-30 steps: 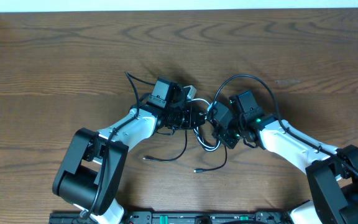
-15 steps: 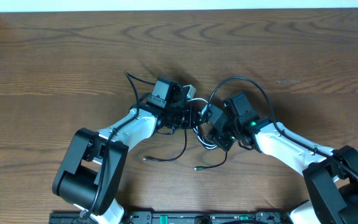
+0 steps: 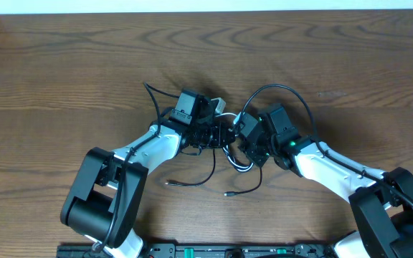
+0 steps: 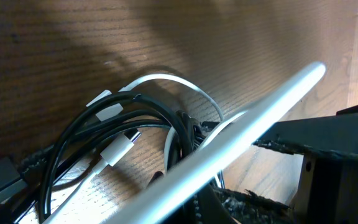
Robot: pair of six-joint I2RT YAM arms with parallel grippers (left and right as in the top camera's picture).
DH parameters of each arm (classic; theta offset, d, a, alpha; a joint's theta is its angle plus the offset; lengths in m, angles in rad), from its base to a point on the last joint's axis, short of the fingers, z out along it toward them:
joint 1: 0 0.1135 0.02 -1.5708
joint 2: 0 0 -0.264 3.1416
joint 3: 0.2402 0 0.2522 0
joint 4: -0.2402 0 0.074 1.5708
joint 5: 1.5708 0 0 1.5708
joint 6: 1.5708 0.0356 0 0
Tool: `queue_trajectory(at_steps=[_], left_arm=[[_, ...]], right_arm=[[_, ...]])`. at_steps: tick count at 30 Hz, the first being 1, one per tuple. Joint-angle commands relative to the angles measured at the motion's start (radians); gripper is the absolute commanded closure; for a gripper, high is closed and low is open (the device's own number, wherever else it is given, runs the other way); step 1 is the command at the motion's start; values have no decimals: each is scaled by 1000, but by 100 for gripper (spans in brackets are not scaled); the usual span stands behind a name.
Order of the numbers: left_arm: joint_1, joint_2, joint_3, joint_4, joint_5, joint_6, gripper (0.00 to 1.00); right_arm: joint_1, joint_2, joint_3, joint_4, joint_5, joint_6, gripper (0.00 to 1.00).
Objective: Untangle cables
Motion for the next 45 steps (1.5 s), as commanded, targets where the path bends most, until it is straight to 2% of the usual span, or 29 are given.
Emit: queue_trajectory(at_steps=[1, 20, 24, 27, 29, 34, 37, 39, 45], left_arm=[[-1, -6, -2, 2, -10, -6, 93], [-1, -6, -2, 3, -13, -26, 92], [-1, -6, -2, 1, -58, -79, 92], [-1, -6, -2, 1, -71, -85, 93], [-1, -6, -2, 0, -74, -85, 92], [-1, -5, -2, -4, -121, -129, 92], [-1, -5, -2, -1, -156, -149, 93], [-1, -5, -2, 0, -160, -148, 92], [-1, -5, -2, 0, -159, -148, 92]], right_arm=[[5, 6, -16, 8, 32, 14, 66], [5, 143, -16, 51, 30, 23, 67], [5, 129, -14, 48, 12, 86, 75], [5, 78, -14, 46, 13, 100, 93], [5, 44, -14, 40, 13, 100, 99], [5, 21, -14, -19, 12, 100, 99], [5, 20, -14, -64, 12, 95, 84], [5, 20, -14, -68, 12, 95, 80], [5, 13, -14, -24, -11, 94, 77]])
